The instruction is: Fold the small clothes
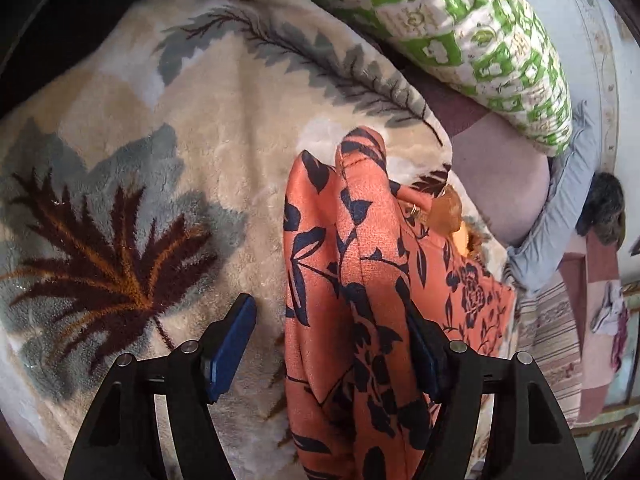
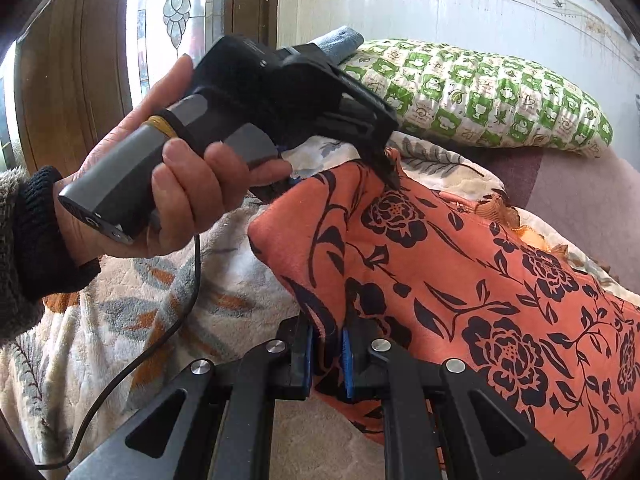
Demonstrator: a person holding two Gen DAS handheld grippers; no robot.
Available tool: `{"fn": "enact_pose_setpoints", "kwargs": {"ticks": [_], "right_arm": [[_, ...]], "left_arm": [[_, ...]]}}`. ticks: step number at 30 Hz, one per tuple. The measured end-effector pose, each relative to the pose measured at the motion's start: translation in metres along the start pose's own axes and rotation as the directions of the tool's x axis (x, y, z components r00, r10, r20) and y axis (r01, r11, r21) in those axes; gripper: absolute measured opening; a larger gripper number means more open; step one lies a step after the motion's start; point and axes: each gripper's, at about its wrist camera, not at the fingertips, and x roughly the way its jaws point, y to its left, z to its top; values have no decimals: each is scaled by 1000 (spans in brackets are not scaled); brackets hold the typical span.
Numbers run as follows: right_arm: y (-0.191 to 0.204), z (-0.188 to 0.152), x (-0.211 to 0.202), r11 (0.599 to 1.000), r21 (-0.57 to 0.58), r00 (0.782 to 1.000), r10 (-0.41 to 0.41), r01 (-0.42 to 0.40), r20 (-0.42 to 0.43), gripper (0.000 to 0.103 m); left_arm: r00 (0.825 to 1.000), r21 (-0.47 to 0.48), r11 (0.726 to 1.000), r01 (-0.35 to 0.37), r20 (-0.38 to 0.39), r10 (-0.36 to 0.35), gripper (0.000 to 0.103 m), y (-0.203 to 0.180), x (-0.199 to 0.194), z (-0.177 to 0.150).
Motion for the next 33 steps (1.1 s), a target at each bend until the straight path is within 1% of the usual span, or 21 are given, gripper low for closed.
{"fn": "enact_pose_setpoints", "kwargs": {"ticks": [1,2,3,4,5,7,10,12,15,18,21,24,27,28,29,30,31,33], "right_arm": [[0,0,0,1000,0,1000,2,-2,2,10],[-1,1,-1,1000,2,1000,5,-5,4,10],[-3,1,-2,1000,7,1000,10,-10,6,10],[-5,2,-5,1000,18,1000,13,-13,9,10],[-8,3,-8,999,30,1000,15,-15,16,10],[-15,5,-17,998,57,999,14,-15,29,10],[-31,5,-35,993,113,999,10,-15,53,10],[-43,4,-49,987,161,998,8,-18,65,10],[-65,-5,-72,968,248,997,8,-26,73,9],[-92,-26,-99,936,350,997,6,-35,82,9],[-121,-58,-120,883,466,996,9,-51,92,9],[-154,-93,-125,811,580,994,19,-75,103,9],[-185,-126,-116,719,681,990,74,-136,120,9],[-193,-134,-113,693,704,988,93,-154,124,9],[-199,-139,-109,666,724,984,130,-178,123,9],[-207,-142,-104,630,752,980,161,-193,116,11],[-215,-145,-101,588,784,977,182,-200,112,17],[-228,-151,-96,500,832,961,245,-240,130,18]], "left_arm": [[1000,20,1000,-5,11,5,68,-6,0,-1],[1000,23,1000,21,9,-21,67,-11,0,-1],[998,12,998,66,1,-66,52,-14,2,-3],[996,10,996,93,-6,-93,28,-18,3,-6],[996,21,996,86,-4,-86,23,-24,2,-8],[998,45,997,59,27,-60,19,-35,-4,-12],[993,60,993,97,56,-100,18,-55,-22,-20],[991,85,990,112,70,-118,18,-72,-38,-33],[989,138,983,123,69,-134,18,-107,-52,-54],[988,195,972,130,52,-143,18,-147,-48,-79],[994,234,967,104,7,-109,18,-188,-15,-100],[995,238,968,81,-73,-65,18,-217,34,-113],[990,261,965,1,-138,37,18,-237,84,-127],[986,273,961,-36,-145,78,18,-241,99,-131],[983,276,959,-66,-149,111,18,-243,113,-133],[979,271,958,-91,-150,136,18,-244,123,-134],[978,261,959,-107,-146,149,18,-244,130,-135],[978,250,961,-116,-141,155,18,-246,131,-133]]}}
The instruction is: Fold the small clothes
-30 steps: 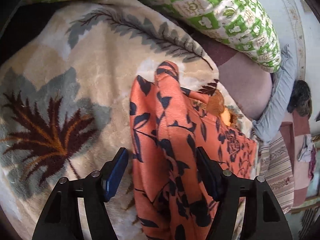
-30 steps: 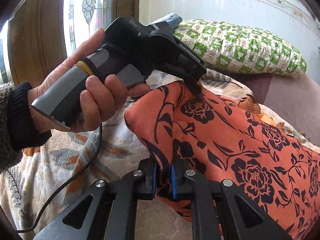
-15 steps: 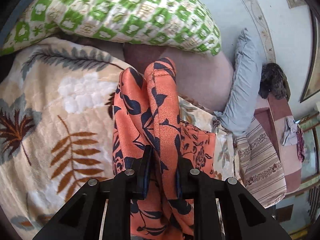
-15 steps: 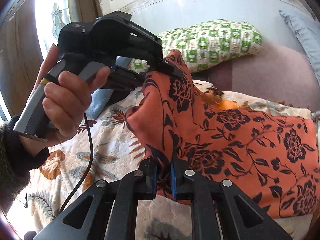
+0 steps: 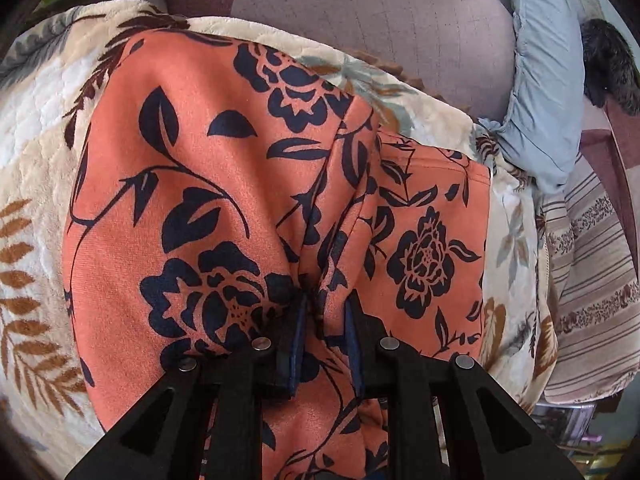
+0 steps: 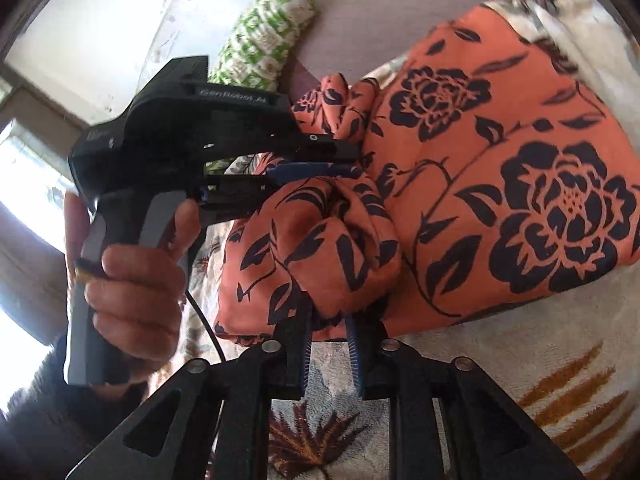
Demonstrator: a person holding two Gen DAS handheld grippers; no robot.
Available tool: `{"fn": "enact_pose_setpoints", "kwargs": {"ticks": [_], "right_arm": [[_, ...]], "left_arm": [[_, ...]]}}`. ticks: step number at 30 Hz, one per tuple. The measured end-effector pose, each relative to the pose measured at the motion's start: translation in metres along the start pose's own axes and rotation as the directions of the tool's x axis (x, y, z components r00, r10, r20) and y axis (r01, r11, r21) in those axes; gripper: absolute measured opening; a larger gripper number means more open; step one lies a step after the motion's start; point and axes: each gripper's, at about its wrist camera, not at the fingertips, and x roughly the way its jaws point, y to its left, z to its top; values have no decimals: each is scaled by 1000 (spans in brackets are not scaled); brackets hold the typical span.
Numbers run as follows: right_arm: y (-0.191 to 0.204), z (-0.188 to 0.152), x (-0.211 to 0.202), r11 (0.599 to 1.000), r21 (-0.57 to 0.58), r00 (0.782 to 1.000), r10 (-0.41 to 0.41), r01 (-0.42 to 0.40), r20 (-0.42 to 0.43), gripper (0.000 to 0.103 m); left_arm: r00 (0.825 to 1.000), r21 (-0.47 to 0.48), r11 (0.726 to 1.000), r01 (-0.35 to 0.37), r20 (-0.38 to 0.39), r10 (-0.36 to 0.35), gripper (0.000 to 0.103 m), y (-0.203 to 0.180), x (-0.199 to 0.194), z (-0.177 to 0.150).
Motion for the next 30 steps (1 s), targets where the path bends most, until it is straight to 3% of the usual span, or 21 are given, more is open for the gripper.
{"fn": "enact_pose_setpoints", "kwargs": {"ticks": [2,5,6,8,9,15,19,24,27,30], "right_arm": [[-4,4,-7,999,51,1000,13,-12,-11,30],[-1,7,-31,997,55,997,51,-54,55,34],[-1,8,-40,996,53,993,62,-68,96,36],[-4,12,-52,996,52,983,57,-67,172,59],[-7,14,-52,997,57,983,42,-54,181,62],[-17,22,-27,994,56,988,91,-99,128,63],[-4,24,-23,991,-20,983,136,-135,124,63],[4,19,-10,992,-77,989,106,-99,103,63],[1,18,-1,993,-66,989,108,-102,97,63],[1,16,8,992,-80,991,103,-96,84,63]], "left_arm": [[1000,-3,1000,-1,-20,1,18,-4,-11,2],[1000,12,1000,3,-1,-3,20,-6,-50,9],[999,26,999,-23,22,23,27,-10,-65,11],[992,38,993,-112,63,109,51,-17,-89,15],[985,39,986,-160,72,157,66,-23,-93,18],[935,145,924,-354,54,350,65,-76,-67,25],[905,202,883,-423,41,424,65,-102,-34,33],[843,224,819,-528,24,537,61,-103,6,44],[839,197,824,-531,-12,543,59,-90,21,48],[847,188,833,-521,-12,532,52,-80,31,48]]}}
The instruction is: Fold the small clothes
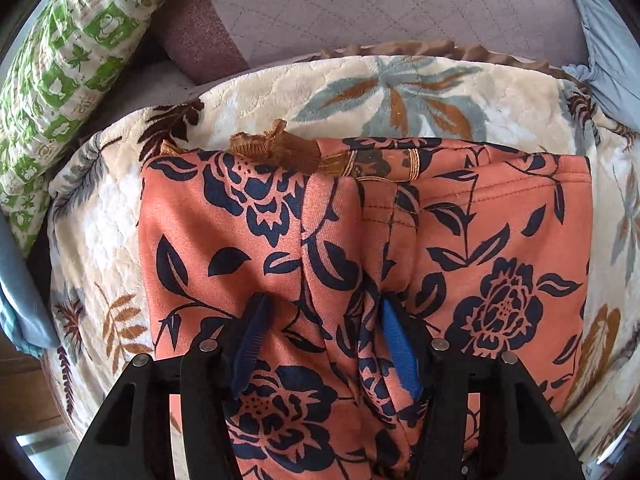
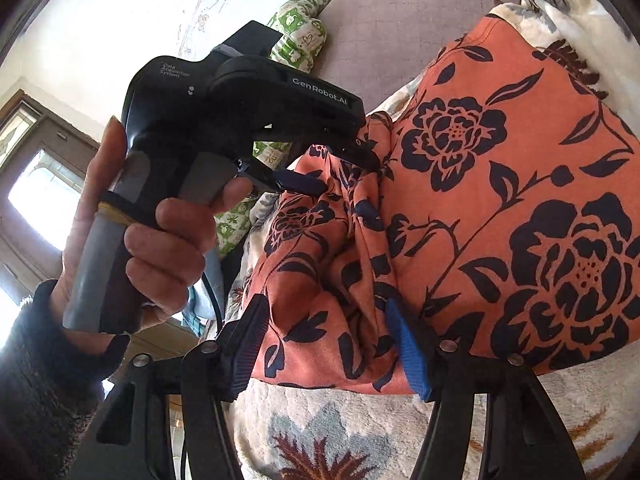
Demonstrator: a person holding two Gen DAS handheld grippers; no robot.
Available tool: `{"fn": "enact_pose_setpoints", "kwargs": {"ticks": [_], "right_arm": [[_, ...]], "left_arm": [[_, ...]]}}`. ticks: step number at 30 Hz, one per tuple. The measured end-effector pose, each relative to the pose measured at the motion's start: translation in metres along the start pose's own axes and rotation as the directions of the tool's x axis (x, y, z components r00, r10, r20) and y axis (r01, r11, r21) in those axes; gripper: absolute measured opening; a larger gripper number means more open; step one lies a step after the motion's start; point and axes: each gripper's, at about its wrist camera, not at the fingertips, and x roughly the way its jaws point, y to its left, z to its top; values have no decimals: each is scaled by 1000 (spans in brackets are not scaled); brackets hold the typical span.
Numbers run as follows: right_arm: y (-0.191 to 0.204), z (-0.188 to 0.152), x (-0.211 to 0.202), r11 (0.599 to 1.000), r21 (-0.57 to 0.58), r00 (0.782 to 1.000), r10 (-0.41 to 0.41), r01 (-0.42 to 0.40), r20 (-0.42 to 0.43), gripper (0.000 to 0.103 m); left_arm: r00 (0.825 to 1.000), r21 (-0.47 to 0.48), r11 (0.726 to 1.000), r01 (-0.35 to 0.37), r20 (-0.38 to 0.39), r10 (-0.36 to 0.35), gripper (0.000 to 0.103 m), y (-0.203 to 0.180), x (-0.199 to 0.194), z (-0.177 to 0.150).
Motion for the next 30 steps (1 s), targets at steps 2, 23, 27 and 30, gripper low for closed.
{"fn": "enact_pose_setpoints", "kwargs": {"ticks": [2,23,27,30], "right_arm": [[4,-3,8,999,-39,1000,-27,26,-13,63],[-21,21,-79,981,-26,978,-190,194,91,15],[-54,20,-77,969,29,970,-244,244,-2,17],[-66,22,-79,966,70,969,-246,247,-20,28]], "left_arm": [[999,-28,999,39,19,-39,41,5,1,-3],[948,-36,956,291,144,-283,16,-69,-45,-10],[964,-92,962,258,93,-250,19,-79,0,-1],[967,-90,966,244,99,-235,22,-82,3,2]]}}
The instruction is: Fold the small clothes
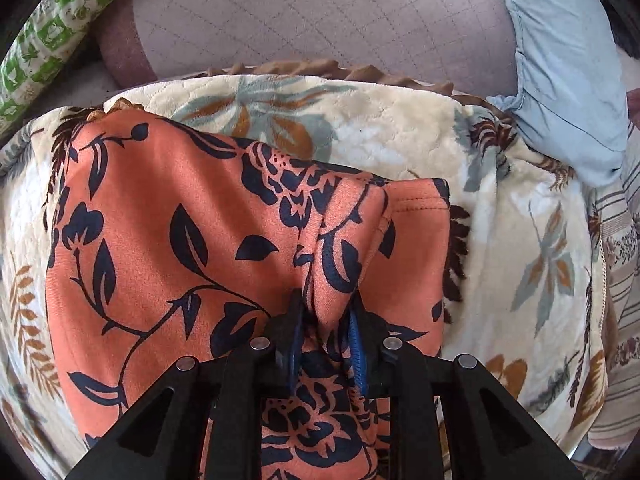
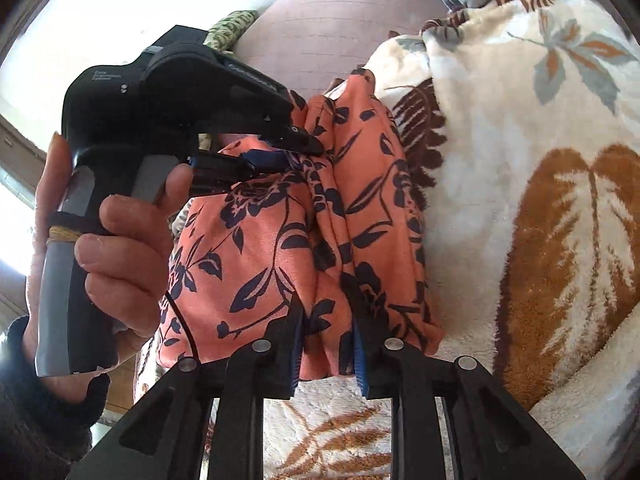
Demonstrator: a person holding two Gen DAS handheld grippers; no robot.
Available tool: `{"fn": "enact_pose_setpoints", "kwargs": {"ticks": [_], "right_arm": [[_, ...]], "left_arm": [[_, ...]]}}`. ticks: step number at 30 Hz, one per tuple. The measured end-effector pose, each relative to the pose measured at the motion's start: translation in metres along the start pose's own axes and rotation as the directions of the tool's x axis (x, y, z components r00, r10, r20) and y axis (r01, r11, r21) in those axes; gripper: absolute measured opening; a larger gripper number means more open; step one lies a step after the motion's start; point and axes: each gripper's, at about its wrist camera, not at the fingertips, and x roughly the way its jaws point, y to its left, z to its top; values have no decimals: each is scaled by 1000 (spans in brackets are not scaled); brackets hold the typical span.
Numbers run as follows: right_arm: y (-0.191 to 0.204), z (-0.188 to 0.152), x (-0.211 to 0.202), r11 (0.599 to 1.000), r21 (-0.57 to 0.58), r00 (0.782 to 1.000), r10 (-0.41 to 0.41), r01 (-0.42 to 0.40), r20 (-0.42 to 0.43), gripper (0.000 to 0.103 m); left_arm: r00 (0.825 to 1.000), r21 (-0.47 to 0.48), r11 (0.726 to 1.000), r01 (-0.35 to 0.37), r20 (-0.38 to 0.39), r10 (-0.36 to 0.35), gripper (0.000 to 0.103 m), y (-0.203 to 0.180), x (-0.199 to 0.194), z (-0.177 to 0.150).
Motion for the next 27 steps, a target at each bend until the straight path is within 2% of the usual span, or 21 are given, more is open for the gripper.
{"fn": "enact_pose_setpoints", "kwargs": {"ticks": [2,4,8,10,12,15,19,21,22,25,27], "right_arm": [[-2,3,1,1000,2,1000,5,-5,-3,32],[0,4,-3,1000,0,1000,16,-16,4,33],[-4,16,-33,995,23,987,96,-100,127,33],[-5,23,-45,995,19,980,98,-103,173,37],[-9,28,-46,994,29,978,101,-108,184,38],[-10,33,-39,992,39,979,114,-122,167,38],[1,31,-23,994,35,987,96,-101,129,43],[0,29,-10,996,38,991,72,-76,109,46],[-1,28,-3,997,44,994,61,-65,90,50],[-5,21,19,992,57,993,108,-111,45,53],[2,19,21,994,10,993,106,-107,51,43]], "left_arm": [[1000,19,1000,13,-4,-13,22,-2,-8,-1],[998,23,998,55,3,-55,22,1,-24,-2],[986,-26,989,148,78,-146,25,37,-69,-11],[982,-60,987,147,126,-139,33,66,-85,-16],[982,-109,986,124,156,-106,37,100,-94,-25],[984,-185,974,131,143,-105,37,146,-90,-41],[978,-265,943,201,116,-175,36,182,-72,-67],[970,-279,929,241,111,-218,37,188,-62,-75],[966,-277,927,254,111,-232,38,187,-56,-78],[971,-246,941,232,121,-207,46,180,-40,-82],[974,-240,946,218,120,-195,46,177,-31,-83]]}}
